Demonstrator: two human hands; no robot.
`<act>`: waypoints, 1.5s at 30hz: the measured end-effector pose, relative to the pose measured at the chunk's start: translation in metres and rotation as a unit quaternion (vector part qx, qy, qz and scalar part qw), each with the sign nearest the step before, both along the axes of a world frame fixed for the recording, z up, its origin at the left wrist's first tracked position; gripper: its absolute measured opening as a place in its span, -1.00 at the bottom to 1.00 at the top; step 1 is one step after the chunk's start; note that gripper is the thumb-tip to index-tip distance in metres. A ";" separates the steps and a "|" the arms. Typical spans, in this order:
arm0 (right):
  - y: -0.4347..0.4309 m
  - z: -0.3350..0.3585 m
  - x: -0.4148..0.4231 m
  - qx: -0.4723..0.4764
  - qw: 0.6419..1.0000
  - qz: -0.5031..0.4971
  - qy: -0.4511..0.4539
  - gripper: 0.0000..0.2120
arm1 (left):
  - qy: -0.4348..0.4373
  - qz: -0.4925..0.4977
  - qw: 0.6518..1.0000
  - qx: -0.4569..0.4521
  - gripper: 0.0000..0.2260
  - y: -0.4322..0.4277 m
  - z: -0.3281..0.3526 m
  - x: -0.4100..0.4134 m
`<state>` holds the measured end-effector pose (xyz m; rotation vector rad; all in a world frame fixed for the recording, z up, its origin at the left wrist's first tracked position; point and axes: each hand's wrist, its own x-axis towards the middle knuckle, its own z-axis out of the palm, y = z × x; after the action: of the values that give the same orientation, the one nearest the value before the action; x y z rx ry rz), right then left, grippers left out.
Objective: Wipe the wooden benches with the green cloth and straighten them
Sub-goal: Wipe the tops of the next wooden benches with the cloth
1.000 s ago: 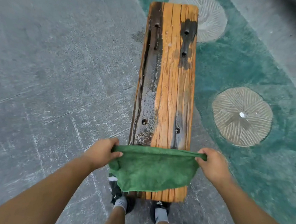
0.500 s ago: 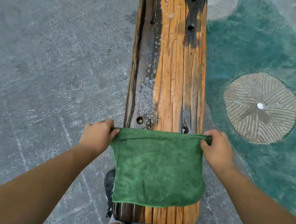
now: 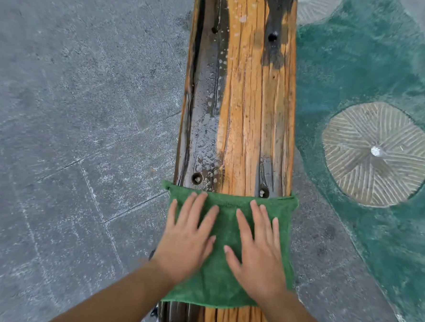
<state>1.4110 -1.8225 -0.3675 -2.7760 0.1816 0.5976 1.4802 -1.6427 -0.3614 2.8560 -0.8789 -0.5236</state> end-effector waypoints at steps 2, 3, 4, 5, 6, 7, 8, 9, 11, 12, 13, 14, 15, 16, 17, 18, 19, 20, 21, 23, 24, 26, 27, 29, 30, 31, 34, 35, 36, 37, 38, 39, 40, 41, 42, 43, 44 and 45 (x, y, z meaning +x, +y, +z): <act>0.005 -0.007 -0.002 -0.021 1.000 -0.006 -0.001 -0.25 | 0.010 -0.025 0.999 0.018 -0.44 -0.006 -0.009 -0.012; 0.006 -0.011 -0.003 -0.029 1.000 -0.008 -0.004 -0.26 | 0.012 -0.026 0.999 0.022 -0.42 -0.006 -0.014 -0.014; 0.007 -0.015 -0.003 -0.039 0.999 -0.006 -0.008 -0.27 | 0.012 -0.024 0.999 0.024 -0.41 -0.005 -0.018 -0.015; 0.007 -0.017 -0.002 -0.049 0.999 -0.001 -0.011 -0.27 | 0.013 -0.023 0.999 0.024 -0.39 -0.004 -0.021 -0.014; 0.007 -0.020 0.000 -0.059 0.998 0.004 -0.016 -0.28 | 0.013 -0.022 0.999 0.023 -0.39 -0.004 -0.024 -0.012; 0.006 -0.021 0.004 -0.069 0.997 0.008 -0.023 -0.28 | 0.014 -0.019 1.000 0.020 -0.39 -0.004 -0.026 -0.009; 0.006 -0.023 0.010 -0.075 0.997 0.010 -0.029 -0.29 | 0.014 -0.014 1.000 0.018 -0.38 -0.006 -0.029 -0.004; 0.005 -0.023 0.018 -0.081 0.996 0.009 -0.033 -0.28 | 0.013 -0.009 1.000 0.017 -0.38 -0.008 -0.030 0.003; 0.003 -0.024 0.037 -0.093 0.995 0.003 -0.037 -0.28 | 0.006 -0.006 1.000 0.018 -0.38 -0.015 -0.032 0.019; 0.003 -0.024 0.045 -0.098 0.994 -0.001 -0.039 -0.28 | 0.003 -0.006 1.000 0.018 -0.38 -0.018 -0.033 0.026; 0.002 -0.025 0.055 -0.100 0.994 -0.003 -0.040 -0.28 | 0.001 -0.006 1.000 0.016 -0.39 -0.021 -0.034 0.036; 0.001 -0.026 0.062 -0.100 0.994 -0.005 -0.043 -0.28 | 0.002 -0.006 1.000 0.013 -0.39 -0.023 -0.035 0.043; -0.001 -0.029 0.071 -0.101 0.994 -0.005 -0.049 -0.28 | 0.000 -0.007 1.000 0.010 -0.40 -0.026 -0.036 0.051; -0.002 -0.030 0.078 -0.103 0.993 -0.006 -0.055 -0.28 | -0.002 -0.007 1.000 0.005 -0.41 -0.028 -0.037 0.057; -0.003 -0.032 0.084 -0.105 0.993 -0.006 -0.061 -0.28 | -0.005 -0.007 1.000 0.001 -0.41 -0.030 -0.038 0.063; -0.005 -0.033 0.092 -0.106 0.992 -0.007 -0.063 -0.29 | -0.007 -0.009 1.000 -0.001 -0.42 -0.032 -0.039 0.072; -0.006 -0.034 0.099 -0.107 0.992 -0.008 -0.065 -0.29 | -0.010 -0.009 1.000 -0.002 -0.42 -0.033 -0.039 0.079; -0.008 -0.034 0.109 -0.108 0.992 -0.009 -0.067 -0.30 | -0.016 -0.010 1.000 -0.002 -0.42 -0.036 -0.040 0.088; -0.009 -0.034 0.116 -0.108 0.992 -0.010 -0.068 -0.30 | -0.021 -0.012 1.000 -0.004 -0.42 -0.037 -0.040 0.096; -0.013 -0.035 0.134 -0.106 0.992 -0.015 -0.073 -0.30 | -0.024 -0.016 1.000 -0.007 -0.41 -0.043 -0.040 0.116; -0.015 -0.036 0.142 -0.107 0.991 -0.019 -0.078 -0.30 | -0.025 -0.018 0.999 -0.011 -0.42 -0.045 -0.041 0.124; -0.019 -0.037 0.158 -0.107 0.990 -0.026 -0.084 -0.30 | -0.025 -0.024 0.999 -0.018 -0.43 -0.049 -0.042 0.143; -0.020 -0.038 0.166 -0.108 0.990 -0.029 -0.088 -0.30 | -0.027 -0.027 0.999 -0.020 -0.43 -0.051 -0.043 0.152; -0.023 -0.040 0.182 -0.110 0.989 -0.033 -0.094 -0.30 | -0.032 -0.034 0.999 -0.020 -0.43 -0.055 -0.045 0.169; -0.024 -0.039 0.188 -0.108 0.989 -0.036 -0.095 -0.30 | -0.032 -0.035 0.999 -0.022 -0.43 -0.057 -0.044 0.174; -0.028 -0.040 0.201 -0.105 0.989 -0.041 -0.094 -0.30 | -0.031 -0.036 0.999 -0.020 -0.43 -0.062 -0.045 0.188; -0.029 -0.038 0.216 -0.108 0.989 -0.046 -0.092 -0.31 | -0.039 -0.034 0.998 -0.020 -0.42 -0.067 -0.043 0.202; -0.031 -0.039 0.224 -0.106 0.989 -0.049 -0.093 -0.32 | -0.040 -0.033 0.998 -0.019 -0.43 -0.069 -0.043 0.210; -0.033 -0.040 0.234 -0.104 0.989 -0.052 -0.095 -0.32 | -0.039 -0.032 0.999 -0.019 -0.43 -0.072 -0.043 0.219; -0.034 -0.039 0.241 -0.104 0.988 -0.053 -0.098 -0.32 | -0.040 -0.032 0.999 -0.019 -0.42 -0.074 -0.043 0.225; -0.036 -0.039 0.251 -0.103 0.988 -0.054 -0.097 -0.32 | -0.042 -0.030 0.999 -0.017 -0.42 -0.076 -0.043 0.235; -0.037 -0.039 0.259 -0.100 0.989 -0.055 -0.096 -0.33 | -0.046 -0.028 0.998 -0.016 -0.42 -0.078 -0.043 0.242; -0.039 -0.039 0.268 -0.100 0.989 -0.057 -0.097 -0.33 | -0.050 -0.027 0.998 -0.013 -0.42 -0.081 -0.044 0.251; -0.041 -0.039 0.276 -0.101 0.988 -0.058 -0.097 -0.33 | -0.055 -0.026 0.998 -0.011 -0.42 -0.083 -0.044 0.258; -0.042 -0.039 0.283 -0.101 0.988 -0.059 -0.097 -0.33 | -0.057 -0.025 0.998 -0.010 -0.42 -0.085 -0.044 0.265; -0.044 -0.039 0.291 -0.102 0.988 -0.059 -0.096 -0.34 | -0.056 -0.025 0.998 -0.009 -0.41 -0.087 -0.045 0.273; -0.045 -0.038 0.297 -0.101 0.988 -0.060 -0.096 -0.34 | -0.056 -0.024 0.998 -0.012 -0.41 -0.089 -0.046 0.279; -0.047 -0.038 0.307 -0.102 0.988 -0.060 -0.098 -0.34 | -0.057 -0.024 0.998 -0.013 -0.41 -0.091 -0.047 0.288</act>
<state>1.7184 -1.8693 -0.4055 -2.9720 0.3824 0.2877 1.7678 -1.7333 -0.4083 2.8728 -0.9659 -0.3539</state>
